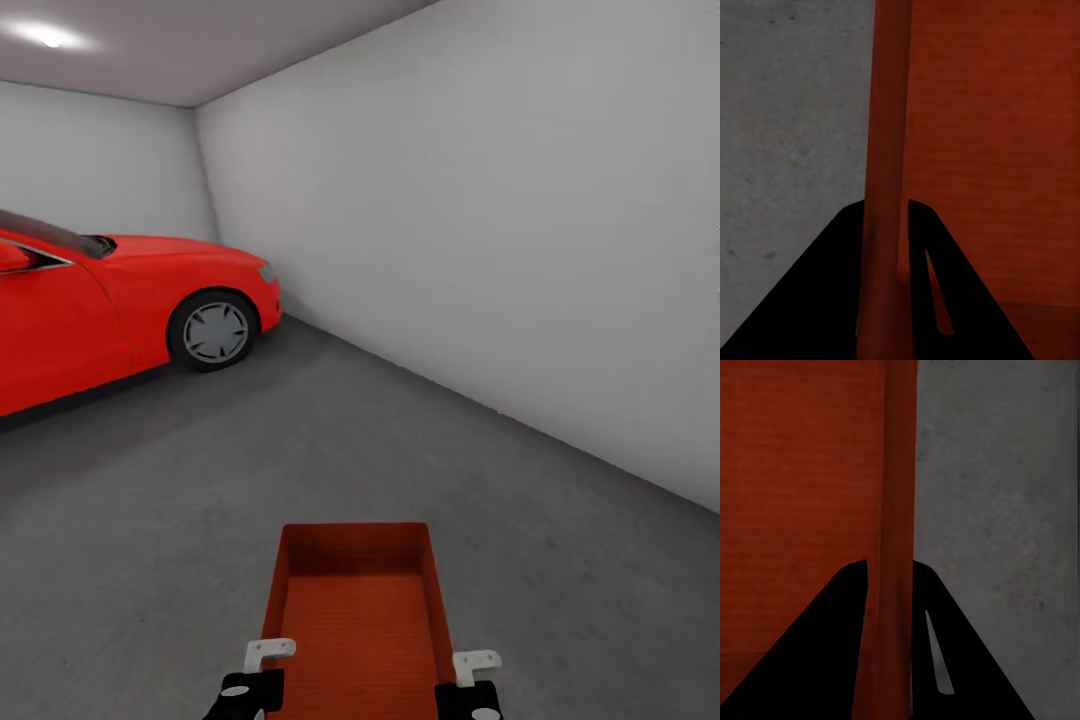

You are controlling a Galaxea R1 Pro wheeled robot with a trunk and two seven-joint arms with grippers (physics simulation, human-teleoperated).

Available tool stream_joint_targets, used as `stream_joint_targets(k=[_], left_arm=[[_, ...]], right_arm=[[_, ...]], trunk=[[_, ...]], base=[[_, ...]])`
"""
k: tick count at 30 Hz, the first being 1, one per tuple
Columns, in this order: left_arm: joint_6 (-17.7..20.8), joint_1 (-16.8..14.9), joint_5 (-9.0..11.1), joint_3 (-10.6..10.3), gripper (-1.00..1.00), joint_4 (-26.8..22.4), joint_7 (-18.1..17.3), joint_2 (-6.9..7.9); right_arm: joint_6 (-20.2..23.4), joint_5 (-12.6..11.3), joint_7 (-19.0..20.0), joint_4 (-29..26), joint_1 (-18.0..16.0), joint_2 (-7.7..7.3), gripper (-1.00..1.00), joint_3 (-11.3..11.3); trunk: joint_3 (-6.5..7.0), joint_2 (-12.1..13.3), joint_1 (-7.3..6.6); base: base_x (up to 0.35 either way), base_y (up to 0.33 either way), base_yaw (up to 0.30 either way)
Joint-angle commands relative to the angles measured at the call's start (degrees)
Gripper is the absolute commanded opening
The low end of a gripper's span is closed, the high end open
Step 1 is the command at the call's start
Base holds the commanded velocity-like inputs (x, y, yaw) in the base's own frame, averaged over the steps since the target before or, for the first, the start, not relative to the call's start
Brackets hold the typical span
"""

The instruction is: Move the two storage containers from the living room to the garage. In the garage, place one container on the floor and stack the other container on top of it (either order is fine).

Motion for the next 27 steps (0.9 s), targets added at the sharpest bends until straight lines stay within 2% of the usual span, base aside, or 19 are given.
stream_joint_targets(k=[1,27], left_arm=[[0.3,0.0,1.0,-5.4,-1.00,0.5,0.1,-0.47],[0.3,0.0,1.0,-5.4,-1.00,0.4,0.0,-0.47]], right_arm=[[-0.2,0.4,-0.4,0.0,-0.1,0.00,-1.00,-0.2],[-0.2,0.4,-0.4,0.0,-0.1,0.00,-1.00,-0.2]], trunk=[[-0.05,0.0,0.03],[-0.05,0.0,0.03]], base=[[0.323,0.000,-0.042],[0.323,0.000,-0.008]])
